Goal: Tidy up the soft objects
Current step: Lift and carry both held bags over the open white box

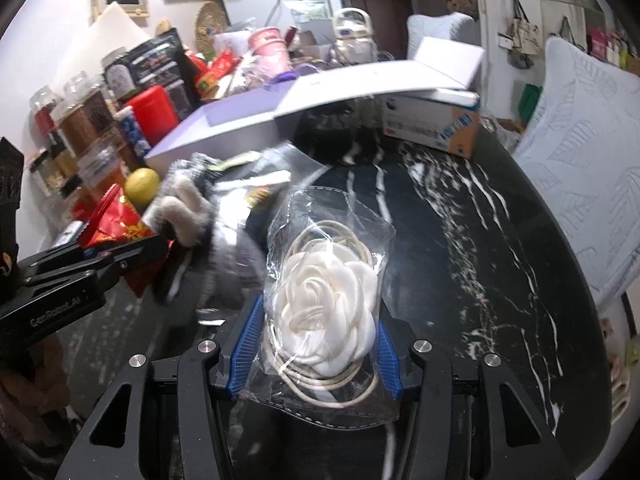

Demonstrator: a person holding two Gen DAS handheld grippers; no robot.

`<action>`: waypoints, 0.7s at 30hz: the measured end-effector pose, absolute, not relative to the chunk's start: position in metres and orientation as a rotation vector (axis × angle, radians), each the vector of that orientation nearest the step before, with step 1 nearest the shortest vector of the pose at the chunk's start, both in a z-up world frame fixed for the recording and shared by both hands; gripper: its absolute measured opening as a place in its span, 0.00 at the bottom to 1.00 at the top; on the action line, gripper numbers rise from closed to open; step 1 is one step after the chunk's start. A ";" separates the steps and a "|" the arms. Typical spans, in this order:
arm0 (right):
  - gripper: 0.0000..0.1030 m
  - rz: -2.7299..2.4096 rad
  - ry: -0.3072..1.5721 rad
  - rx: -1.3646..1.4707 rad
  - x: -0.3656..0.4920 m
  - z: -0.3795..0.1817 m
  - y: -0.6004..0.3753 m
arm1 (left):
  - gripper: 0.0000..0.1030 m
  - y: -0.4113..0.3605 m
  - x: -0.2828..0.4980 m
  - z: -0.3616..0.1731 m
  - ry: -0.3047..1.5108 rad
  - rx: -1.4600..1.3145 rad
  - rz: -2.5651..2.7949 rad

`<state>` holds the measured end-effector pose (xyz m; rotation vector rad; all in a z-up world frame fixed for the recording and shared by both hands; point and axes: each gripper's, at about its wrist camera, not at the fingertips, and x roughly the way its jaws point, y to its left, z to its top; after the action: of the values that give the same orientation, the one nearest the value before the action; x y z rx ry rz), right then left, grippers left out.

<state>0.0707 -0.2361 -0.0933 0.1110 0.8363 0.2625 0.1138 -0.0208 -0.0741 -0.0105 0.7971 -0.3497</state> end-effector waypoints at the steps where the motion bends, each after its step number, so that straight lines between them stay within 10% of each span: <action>1: 0.50 0.271 0.831 0.109 0.070 -0.090 -0.233 | 0.28 -0.018 0.113 -0.070 0.791 -0.018 -0.350; 21: 0.50 0.423 0.660 0.074 0.109 -0.009 -0.185 | 0.28 0.020 0.144 0.008 0.601 -0.051 -0.287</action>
<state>0.1086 -0.1852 -0.0088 0.0738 0.6601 0.4233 0.1445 0.0201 0.0083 -0.0510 0.6014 -0.2870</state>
